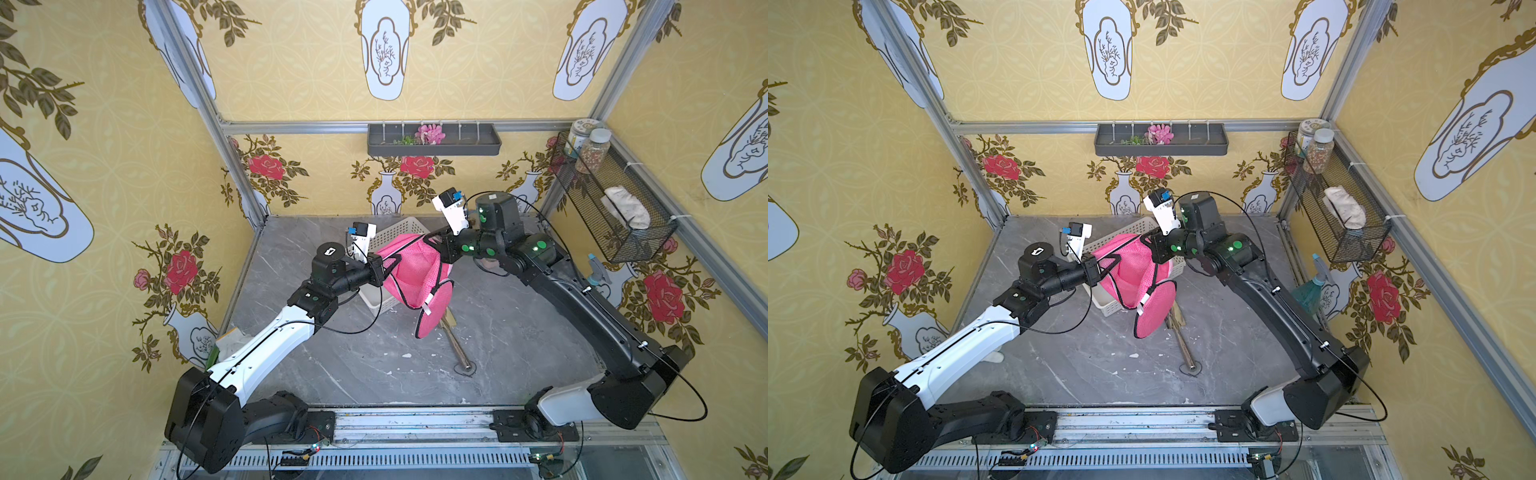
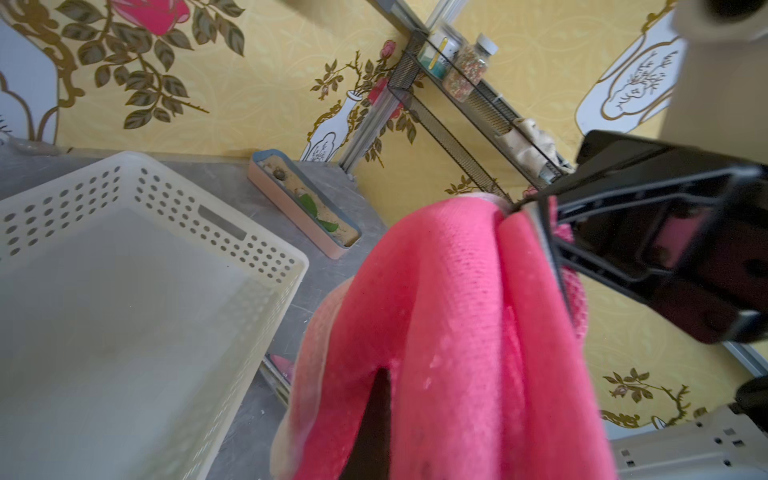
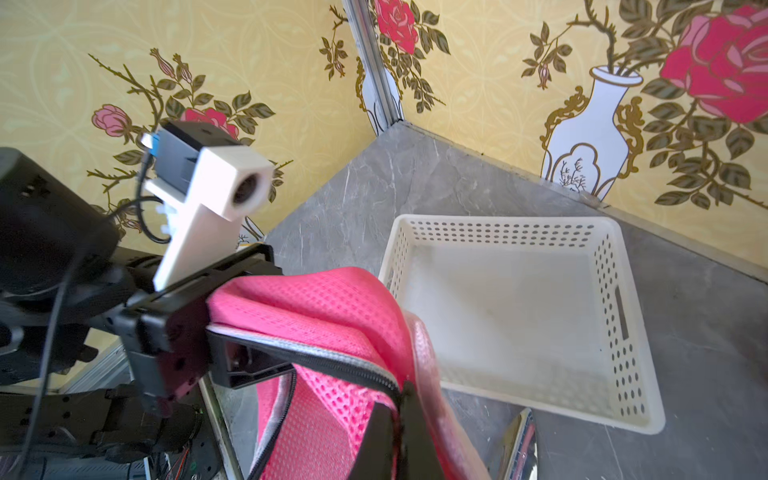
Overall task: Turn the laundry bag inside out
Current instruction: Turn over the laundry bag.
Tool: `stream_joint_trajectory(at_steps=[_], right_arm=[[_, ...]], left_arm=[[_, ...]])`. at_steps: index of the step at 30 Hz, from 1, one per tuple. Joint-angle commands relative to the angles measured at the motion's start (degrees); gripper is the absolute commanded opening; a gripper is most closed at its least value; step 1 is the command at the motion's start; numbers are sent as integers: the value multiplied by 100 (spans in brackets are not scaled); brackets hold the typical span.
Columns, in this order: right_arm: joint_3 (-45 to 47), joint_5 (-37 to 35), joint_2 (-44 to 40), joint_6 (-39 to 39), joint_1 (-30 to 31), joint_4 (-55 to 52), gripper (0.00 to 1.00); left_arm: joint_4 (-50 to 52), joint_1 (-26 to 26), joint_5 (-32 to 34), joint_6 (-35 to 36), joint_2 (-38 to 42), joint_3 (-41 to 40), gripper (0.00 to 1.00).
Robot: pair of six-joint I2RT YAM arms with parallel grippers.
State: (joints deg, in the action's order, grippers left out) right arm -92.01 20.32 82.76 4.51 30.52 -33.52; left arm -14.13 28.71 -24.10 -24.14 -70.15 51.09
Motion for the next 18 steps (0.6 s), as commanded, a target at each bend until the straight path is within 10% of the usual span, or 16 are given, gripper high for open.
stream_joint_trajectory(at_steps=[1,11,18], right_arm=[[-121,-979,63,172,-207,-1,0],[-12,-678,-207,468,-600,713,0],[56,-561,-147,558,86,1195,0]], left_arm=[[-218,-23,-789,-145,111,4,0],[972,-28,-1470,204,-26,353,0],[547,-32,-602,-87,-114,224,11]])
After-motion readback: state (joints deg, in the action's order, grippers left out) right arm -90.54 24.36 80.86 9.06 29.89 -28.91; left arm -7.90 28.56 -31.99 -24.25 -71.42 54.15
